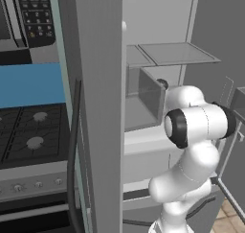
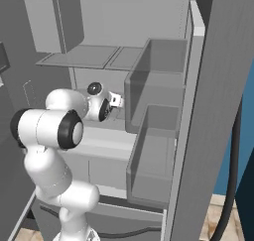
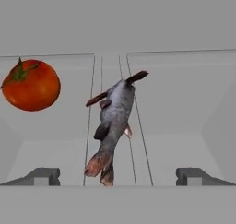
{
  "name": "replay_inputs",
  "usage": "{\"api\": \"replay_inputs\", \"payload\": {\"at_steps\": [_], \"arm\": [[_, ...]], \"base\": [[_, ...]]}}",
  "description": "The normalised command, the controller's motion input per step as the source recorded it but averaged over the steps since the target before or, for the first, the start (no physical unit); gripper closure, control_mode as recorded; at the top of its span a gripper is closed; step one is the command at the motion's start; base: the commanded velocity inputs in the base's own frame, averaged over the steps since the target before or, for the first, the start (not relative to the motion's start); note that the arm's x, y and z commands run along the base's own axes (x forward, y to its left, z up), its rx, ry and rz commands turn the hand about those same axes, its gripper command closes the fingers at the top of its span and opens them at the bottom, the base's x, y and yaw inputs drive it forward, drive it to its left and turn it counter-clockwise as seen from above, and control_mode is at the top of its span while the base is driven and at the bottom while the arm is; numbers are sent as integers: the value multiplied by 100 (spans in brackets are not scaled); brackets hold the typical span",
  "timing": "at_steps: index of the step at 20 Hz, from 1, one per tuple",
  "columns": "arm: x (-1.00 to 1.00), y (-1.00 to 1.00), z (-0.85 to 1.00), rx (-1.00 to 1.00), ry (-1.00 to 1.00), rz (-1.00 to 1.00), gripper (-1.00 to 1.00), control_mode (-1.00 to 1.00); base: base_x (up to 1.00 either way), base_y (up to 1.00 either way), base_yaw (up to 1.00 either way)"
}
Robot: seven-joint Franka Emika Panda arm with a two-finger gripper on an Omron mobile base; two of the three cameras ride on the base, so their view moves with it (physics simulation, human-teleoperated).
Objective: Place one tomato and one fish in each tupperware on the nearby counter, to pack two identical lunches.
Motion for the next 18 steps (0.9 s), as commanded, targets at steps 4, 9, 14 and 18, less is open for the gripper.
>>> {"api": "replay_inputs", "payload": {"at_steps": [4, 9, 14, 18], "arm": [[33, 0, -15, 0, 0, 0, -100, -100], [29, 0, -20, 0, 1, 0, -100, -100], [29, 0, -23, 0, 2, 0, -100, -100], [30, 0, -23, 0, 2, 0, -100, -100]], "base": [[0, 0, 0], [0, 0, 0], [0, 0, 0], [0, 0, 0]]}}
